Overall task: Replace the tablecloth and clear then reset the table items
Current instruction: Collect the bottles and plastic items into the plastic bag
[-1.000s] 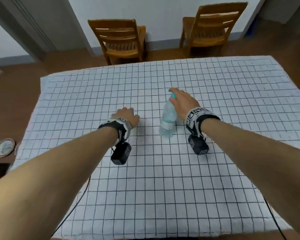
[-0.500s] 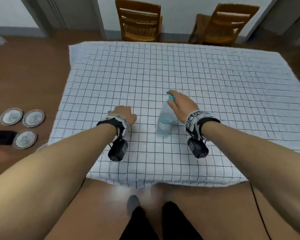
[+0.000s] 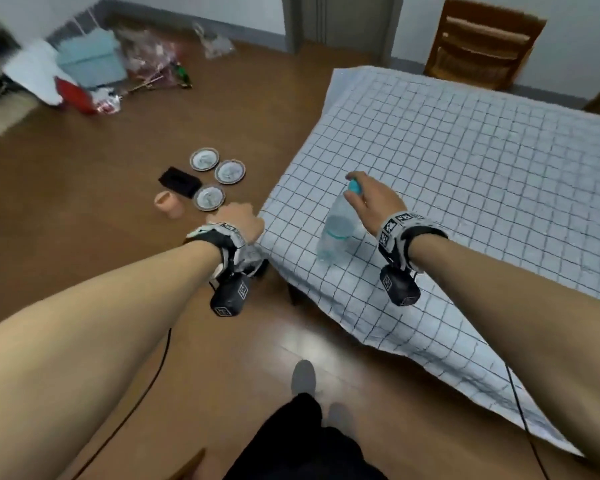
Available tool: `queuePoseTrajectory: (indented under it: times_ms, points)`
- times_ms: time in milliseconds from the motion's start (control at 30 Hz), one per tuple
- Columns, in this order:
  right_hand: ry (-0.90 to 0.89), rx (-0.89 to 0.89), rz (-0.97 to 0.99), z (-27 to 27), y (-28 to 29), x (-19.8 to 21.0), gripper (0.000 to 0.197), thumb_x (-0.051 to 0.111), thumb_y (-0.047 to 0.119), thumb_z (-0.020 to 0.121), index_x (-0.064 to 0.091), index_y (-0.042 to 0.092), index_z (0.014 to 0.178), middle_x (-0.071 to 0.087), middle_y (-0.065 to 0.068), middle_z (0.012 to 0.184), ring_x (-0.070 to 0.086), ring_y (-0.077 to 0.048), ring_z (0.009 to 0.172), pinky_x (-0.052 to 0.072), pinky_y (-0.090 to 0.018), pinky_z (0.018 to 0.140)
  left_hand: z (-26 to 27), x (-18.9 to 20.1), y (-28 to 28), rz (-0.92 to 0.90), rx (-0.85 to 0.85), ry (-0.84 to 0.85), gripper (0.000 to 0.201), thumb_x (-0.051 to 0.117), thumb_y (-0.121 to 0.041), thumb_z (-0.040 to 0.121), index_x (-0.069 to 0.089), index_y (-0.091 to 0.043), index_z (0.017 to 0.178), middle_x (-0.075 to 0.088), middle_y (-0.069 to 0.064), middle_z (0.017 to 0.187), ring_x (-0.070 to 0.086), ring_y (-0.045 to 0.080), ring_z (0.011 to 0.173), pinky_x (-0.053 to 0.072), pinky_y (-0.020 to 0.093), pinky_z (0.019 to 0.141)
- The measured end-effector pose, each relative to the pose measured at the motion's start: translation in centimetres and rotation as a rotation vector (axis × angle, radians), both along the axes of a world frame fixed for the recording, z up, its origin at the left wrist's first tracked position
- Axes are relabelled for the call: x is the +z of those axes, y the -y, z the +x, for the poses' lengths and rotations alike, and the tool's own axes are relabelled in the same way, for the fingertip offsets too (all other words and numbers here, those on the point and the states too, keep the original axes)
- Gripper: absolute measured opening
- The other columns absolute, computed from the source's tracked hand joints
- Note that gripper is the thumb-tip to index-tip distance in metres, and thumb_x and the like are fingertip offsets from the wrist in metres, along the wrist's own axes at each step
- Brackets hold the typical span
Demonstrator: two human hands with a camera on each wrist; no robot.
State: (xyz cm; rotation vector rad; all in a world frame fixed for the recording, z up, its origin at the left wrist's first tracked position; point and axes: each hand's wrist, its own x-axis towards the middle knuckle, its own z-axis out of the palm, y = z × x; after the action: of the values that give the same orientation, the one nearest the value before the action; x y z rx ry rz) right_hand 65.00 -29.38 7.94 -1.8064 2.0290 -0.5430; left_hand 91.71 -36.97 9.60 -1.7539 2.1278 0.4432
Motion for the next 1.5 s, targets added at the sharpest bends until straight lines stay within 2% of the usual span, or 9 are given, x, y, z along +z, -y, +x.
queuePoseTrajectory:
  times_ms: [200,400,533,667,833,1067,1200,1400,1500]
  points:
    - [-0.013,0.146,-0.016,11.7,6.5,0.0,0.041,0.040,0.041,0.102,0.042,0.021,0.137,0.062,-0.006,0.118,0.059,-0.025,0.101,0.043,-0.033,0.078,13.4,-1.3,3.0,-0.044,0.153,0.014,0.035,0.040,-0.044,0.090,0.053,-0.015,0.105,0.057,0.013,0.118,0.055,0.036,0.108,0.045,0.048,0.092]
    - [-0.034,0.184,-0.004,22.7,16.0,-2.6,0.041,0.043,0.039,0.101,0.043,0.018,0.137,0.062,-0.006,0.119,0.059,-0.026,0.102,0.044,-0.035,0.080,23.5,-5.6,11.7,-0.036,0.214,-0.077,0.043,0.041,-0.043,0.091,0.055,-0.014,0.118,0.055,0.015,0.126,0.054,0.036,0.113,0.045,0.047,0.095]
    - [-0.041,0.114,0.035,29.2,22.3,-5.5,0.038,0.046,0.037,0.101,0.044,0.020,0.135,0.062,-0.005,0.119,0.059,-0.026,0.103,0.041,-0.032,0.078,30.4,-8.4,18.7,0.035,0.224,-0.118,0.052,0.041,-0.044,0.091,0.051,-0.015,0.133,0.052,0.014,0.135,0.049,0.036,0.122,0.043,0.047,0.100]
    - [-0.030,0.013,0.126,33.1,26.3,-6.9,0.041,0.052,0.031,0.098,0.042,0.016,0.135,0.061,-0.010,0.119,0.059,-0.031,0.104,0.046,-0.037,0.082,34.6,-9.0,23.7,0.093,0.173,-0.065,0.049,0.042,-0.043,0.092,0.051,-0.016,0.132,0.055,0.013,0.133,0.049,0.036,0.121,0.044,0.046,0.097]
    - [0.014,-0.102,0.167,35.5,31.2,-8.9,0.039,0.054,0.026,0.097,0.044,0.017,0.133,0.060,-0.008,0.124,0.058,-0.029,0.109,0.048,-0.040,0.089,35.0,-9.8,30.3,0.114,0.101,-0.088,0.049,0.043,-0.040,0.092,0.051,-0.014,0.132,0.056,0.014,0.131,0.052,0.035,0.118,0.045,0.045,0.097]
    - [0.047,-0.191,0.316,35.8,37.5,-16.3,0.030,0.060,0.025,0.093,0.047,0.012,0.117,0.061,-0.010,0.112,0.059,-0.034,0.099,0.044,-0.037,0.078,31.7,-14.0,39.4,0.153,-0.015,-0.028,0.048,0.043,-0.039,0.094,0.049,-0.013,0.134,0.056,0.014,0.131,0.051,0.035,0.121,0.044,0.043,0.095]
    - [0.094,-0.269,0.336,35.1,40.2,-22.0,0.029,0.061,0.022,0.092,0.050,0.018,0.118,0.066,-0.008,0.108,0.062,-0.034,0.096,0.046,-0.036,0.076,29.2,-17.9,44.7,0.165,-0.113,-0.011,0.040,0.043,-0.038,0.094,0.052,-0.011,0.123,0.058,0.015,0.122,0.054,0.035,0.114,0.045,0.048,0.096]
    - [0.154,-0.467,0.409,34.3,41.3,-29.3,0.034,0.060,0.012,0.089,0.055,0.022,0.122,0.067,-0.006,0.114,0.063,-0.033,0.102,0.050,-0.038,0.085,24.9,-23.6,50.4,0.234,-0.250,-0.039,0.033,0.046,-0.028,0.094,0.054,-0.007,0.117,0.060,0.015,0.117,0.057,0.035,0.105,0.043,0.038,0.080]
    - [0.162,-0.573,0.431,34.2,42.3,-33.4,0.035,0.061,0.013,0.089,0.055,0.023,0.122,0.068,-0.006,0.113,0.063,-0.034,0.100,0.051,-0.038,0.081,22.8,-26.9,52.3,0.290,-0.312,-0.074,0.010,0.048,-0.022,0.095,0.048,-0.013,0.094,0.052,0.004,0.079,0.047,0.025,0.083,0.034,0.033,0.067]
